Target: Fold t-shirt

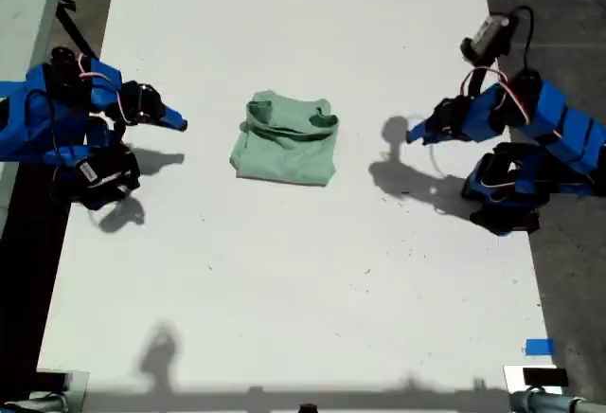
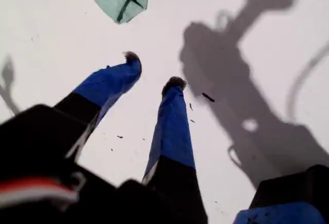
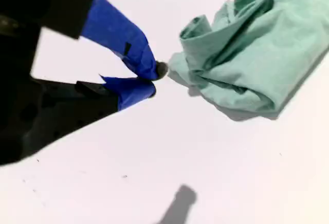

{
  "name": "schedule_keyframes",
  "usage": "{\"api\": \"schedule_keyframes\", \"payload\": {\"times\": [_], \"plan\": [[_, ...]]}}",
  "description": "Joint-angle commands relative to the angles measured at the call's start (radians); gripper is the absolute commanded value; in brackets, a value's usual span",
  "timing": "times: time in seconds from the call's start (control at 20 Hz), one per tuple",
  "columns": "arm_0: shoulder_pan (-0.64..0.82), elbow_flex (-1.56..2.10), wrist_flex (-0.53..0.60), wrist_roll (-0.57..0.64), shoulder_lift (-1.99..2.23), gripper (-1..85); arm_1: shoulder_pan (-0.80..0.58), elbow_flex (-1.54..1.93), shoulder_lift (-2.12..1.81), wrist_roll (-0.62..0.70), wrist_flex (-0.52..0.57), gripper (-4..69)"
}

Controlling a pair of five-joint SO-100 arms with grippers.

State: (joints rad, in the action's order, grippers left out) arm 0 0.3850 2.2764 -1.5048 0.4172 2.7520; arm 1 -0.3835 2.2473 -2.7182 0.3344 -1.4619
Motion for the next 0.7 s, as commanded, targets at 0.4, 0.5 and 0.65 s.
{"api": "schedule_keyframes", "payload": {"times": [0.4, 0.5, 0.65], "plan": [[-0.187, 0.641, 0.258, -0.264, 0.425, 0.0, 0.273, 0.638, -0.660, -0.281, 0.178, -1.2], [-0.181, 0.733, 0.229, -0.296, 0.549, 0.0, 0.272, 0.612, -0.612, -0.261, 0.238, -1.2], [-0.169, 0.753, 0.149, -0.299, 0.669, 0.0, 0.259, 0.489, -0.339, -0.195, 0.449, -1.1]]}}
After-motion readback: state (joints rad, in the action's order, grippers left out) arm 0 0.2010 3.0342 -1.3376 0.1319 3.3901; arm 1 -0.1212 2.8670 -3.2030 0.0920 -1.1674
